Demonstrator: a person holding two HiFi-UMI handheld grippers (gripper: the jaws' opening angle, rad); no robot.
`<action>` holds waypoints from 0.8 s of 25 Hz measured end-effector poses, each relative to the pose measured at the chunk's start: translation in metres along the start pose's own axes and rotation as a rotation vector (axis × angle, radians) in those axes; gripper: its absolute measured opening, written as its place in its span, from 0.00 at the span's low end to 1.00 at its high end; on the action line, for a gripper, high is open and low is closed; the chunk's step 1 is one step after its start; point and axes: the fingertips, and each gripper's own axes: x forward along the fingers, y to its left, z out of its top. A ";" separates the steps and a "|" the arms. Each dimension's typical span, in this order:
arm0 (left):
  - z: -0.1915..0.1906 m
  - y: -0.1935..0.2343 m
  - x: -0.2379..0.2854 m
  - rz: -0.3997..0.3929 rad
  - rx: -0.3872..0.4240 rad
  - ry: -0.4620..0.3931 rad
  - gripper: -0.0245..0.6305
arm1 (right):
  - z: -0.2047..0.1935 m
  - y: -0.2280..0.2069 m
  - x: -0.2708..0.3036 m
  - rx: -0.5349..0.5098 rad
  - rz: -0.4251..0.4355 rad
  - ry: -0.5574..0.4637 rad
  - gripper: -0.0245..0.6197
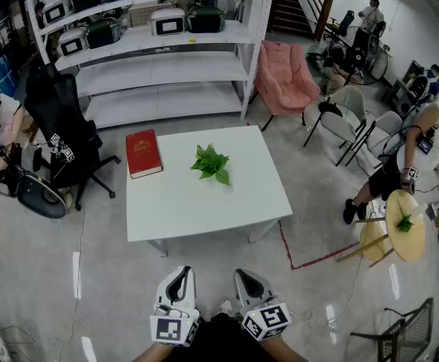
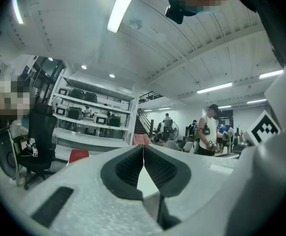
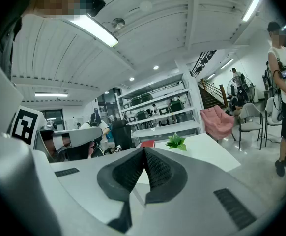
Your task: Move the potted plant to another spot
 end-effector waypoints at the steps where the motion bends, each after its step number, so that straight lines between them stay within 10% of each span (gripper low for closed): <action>1: -0.001 -0.001 0.000 0.000 0.001 0.004 0.07 | 0.001 -0.001 0.000 0.001 -0.002 0.002 0.05; 20: -0.005 -0.023 0.003 0.031 -0.016 0.001 0.07 | 0.007 -0.014 -0.017 0.012 0.047 -0.032 0.05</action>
